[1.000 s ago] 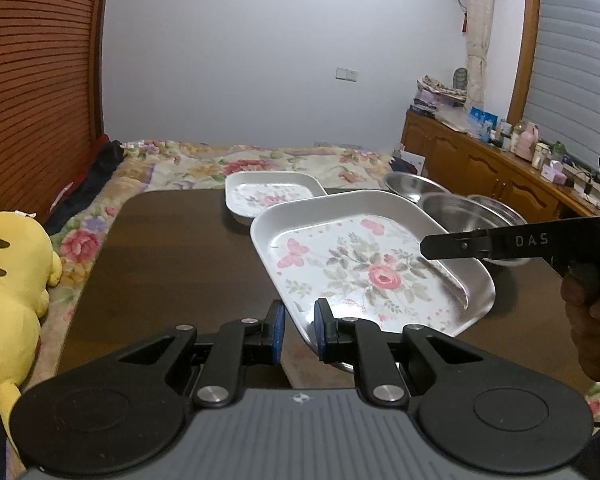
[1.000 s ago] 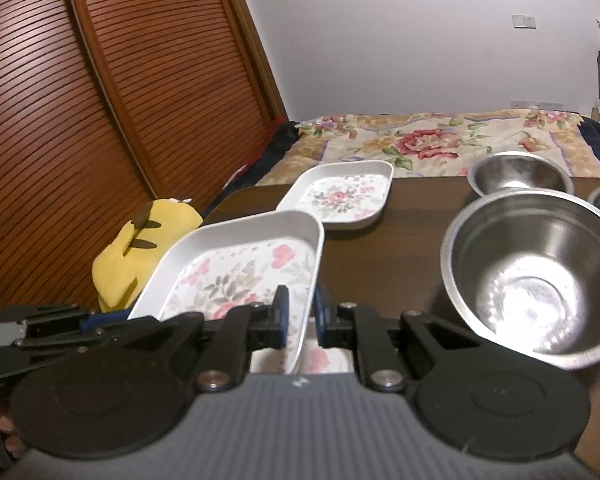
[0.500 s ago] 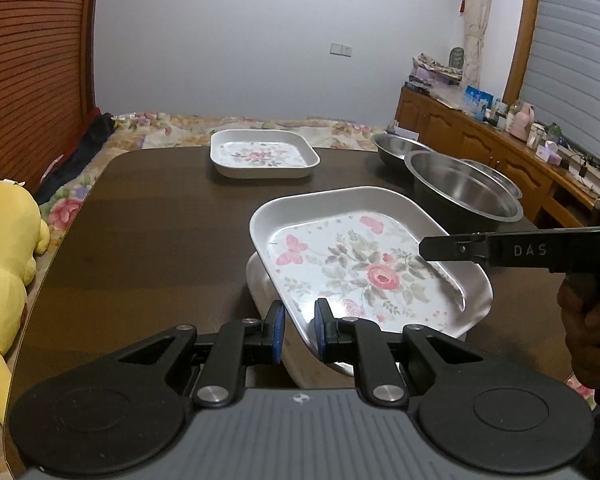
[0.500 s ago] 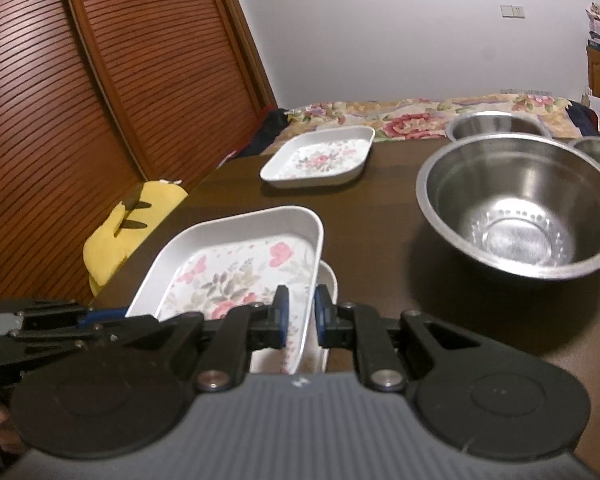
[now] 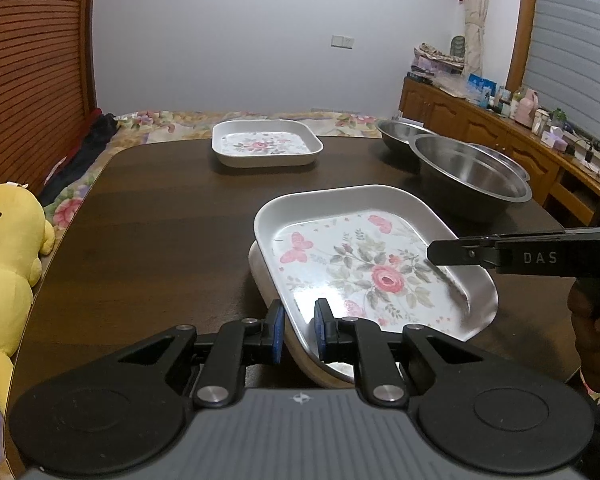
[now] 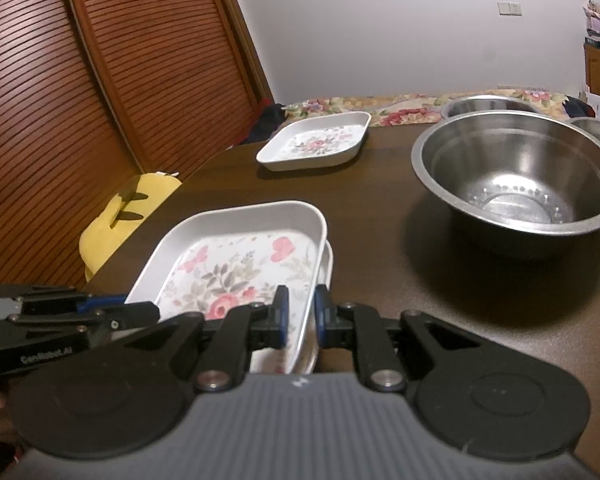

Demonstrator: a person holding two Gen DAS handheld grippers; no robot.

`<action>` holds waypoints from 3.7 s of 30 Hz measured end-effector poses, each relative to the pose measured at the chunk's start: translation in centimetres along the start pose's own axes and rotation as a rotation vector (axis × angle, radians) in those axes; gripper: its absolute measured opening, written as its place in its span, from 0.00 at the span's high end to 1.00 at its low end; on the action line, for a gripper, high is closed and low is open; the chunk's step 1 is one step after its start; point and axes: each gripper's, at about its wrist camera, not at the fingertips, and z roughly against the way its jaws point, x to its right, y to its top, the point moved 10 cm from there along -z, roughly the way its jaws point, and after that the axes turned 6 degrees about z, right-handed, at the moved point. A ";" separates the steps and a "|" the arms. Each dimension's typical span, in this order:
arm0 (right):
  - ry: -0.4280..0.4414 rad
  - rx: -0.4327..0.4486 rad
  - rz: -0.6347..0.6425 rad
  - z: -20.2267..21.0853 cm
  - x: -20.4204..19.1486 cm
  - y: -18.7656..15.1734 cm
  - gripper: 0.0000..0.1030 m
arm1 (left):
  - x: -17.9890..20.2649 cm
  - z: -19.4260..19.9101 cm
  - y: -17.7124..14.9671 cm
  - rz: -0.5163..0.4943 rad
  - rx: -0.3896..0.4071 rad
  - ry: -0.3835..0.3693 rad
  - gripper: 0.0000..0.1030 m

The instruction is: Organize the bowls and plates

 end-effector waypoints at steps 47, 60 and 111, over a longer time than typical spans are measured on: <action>-0.037 0.044 0.063 1.1 -1.2 -0.5 0.85 | -0.4 2.0 1.8 -0.016 0.084 0.015 0.80; -0.038 0.084 0.091 2.6 -1.9 1.0 0.85 | 0.0 2.6 2.9 -0.028 0.109 0.008 0.79; -0.100 -0.146 0.140 -11.9 3.7 14.3 0.62 | -6.5 -12.5 16.0 -0.067 0.059 0.100 0.58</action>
